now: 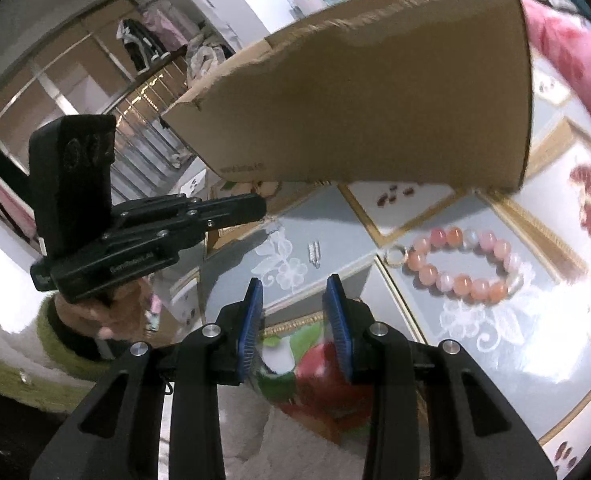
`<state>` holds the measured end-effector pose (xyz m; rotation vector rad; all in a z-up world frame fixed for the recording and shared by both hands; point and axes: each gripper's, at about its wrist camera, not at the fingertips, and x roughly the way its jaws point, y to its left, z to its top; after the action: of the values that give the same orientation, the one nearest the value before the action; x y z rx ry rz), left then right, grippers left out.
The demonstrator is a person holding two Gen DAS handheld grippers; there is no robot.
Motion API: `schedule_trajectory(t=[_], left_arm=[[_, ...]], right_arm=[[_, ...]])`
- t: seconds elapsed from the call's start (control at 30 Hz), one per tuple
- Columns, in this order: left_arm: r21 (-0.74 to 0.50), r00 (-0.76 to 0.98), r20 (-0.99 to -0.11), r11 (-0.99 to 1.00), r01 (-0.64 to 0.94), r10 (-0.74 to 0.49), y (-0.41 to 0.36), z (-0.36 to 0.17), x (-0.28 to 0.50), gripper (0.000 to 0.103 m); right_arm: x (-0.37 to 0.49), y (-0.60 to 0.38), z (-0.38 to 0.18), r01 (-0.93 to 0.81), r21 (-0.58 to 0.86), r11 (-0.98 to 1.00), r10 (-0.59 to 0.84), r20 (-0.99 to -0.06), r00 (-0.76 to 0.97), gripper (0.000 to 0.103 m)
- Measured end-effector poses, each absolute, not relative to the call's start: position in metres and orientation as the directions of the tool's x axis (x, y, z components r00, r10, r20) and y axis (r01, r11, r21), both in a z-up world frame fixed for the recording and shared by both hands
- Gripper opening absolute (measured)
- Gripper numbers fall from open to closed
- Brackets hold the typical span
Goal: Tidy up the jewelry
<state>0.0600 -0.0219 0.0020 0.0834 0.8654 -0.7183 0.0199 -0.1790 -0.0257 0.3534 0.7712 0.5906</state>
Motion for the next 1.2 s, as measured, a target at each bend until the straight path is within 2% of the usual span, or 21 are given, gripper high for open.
schedule_trajectory(t=[0.2, 0.33, 0.47, 0.63, 0.9, 1.2], left_arm=[[-0.239, 0.436, -0.728, 0.792, 0.562, -0.529, -0.009, -0.005, 0.064, 0.0], [-0.234, 0.444, -0.729, 0.799, 0.554, -0.521, -0.007, -0.007, 0.063, 0.0], [-0.229, 0.45, -0.728, 0.802, 0.551, -0.517, -0.005, -0.008, 0.063, 0.0], [-0.238, 0.451, -0.729, 0.809, 0.538, -0.515, -0.002, -0.012, 0.064, 0.0], [-0.244, 0.458, -0.727, 0.816, 0.524, -0.512, 0.003, -0.014, 0.065, 0.0], [-0.246, 0.463, -0.727, 0.822, 0.514, -0.507, 0.007, -0.014, 0.066, 0.0]], right_arm=[[0.022, -0.159, -0.016, -0.387, 0.338, 0.858, 0.514, -0.586, 0.626, 0.033], [0.026, -0.153, -0.016, -0.376, 0.287, 0.881, 0.47, -0.615, 0.633, 0.029], [0.033, -0.15, -0.017, -0.376, 0.295, 0.879, 0.475, -0.625, 0.62, 0.029], [0.033, -0.142, -0.016, -0.415, 0.359, 0.836, 0.547, -0.611, 0.572, 0.029], [0.034, -0.148, -0.013, -0.387, 0.339, 0.857, 0.513, -0.618, 0.596, 0.029], [0.03, -0.127, -0.013, -0.456, 0.356, 0.816, 0.573, -0.604, 0.554, 0.029]])
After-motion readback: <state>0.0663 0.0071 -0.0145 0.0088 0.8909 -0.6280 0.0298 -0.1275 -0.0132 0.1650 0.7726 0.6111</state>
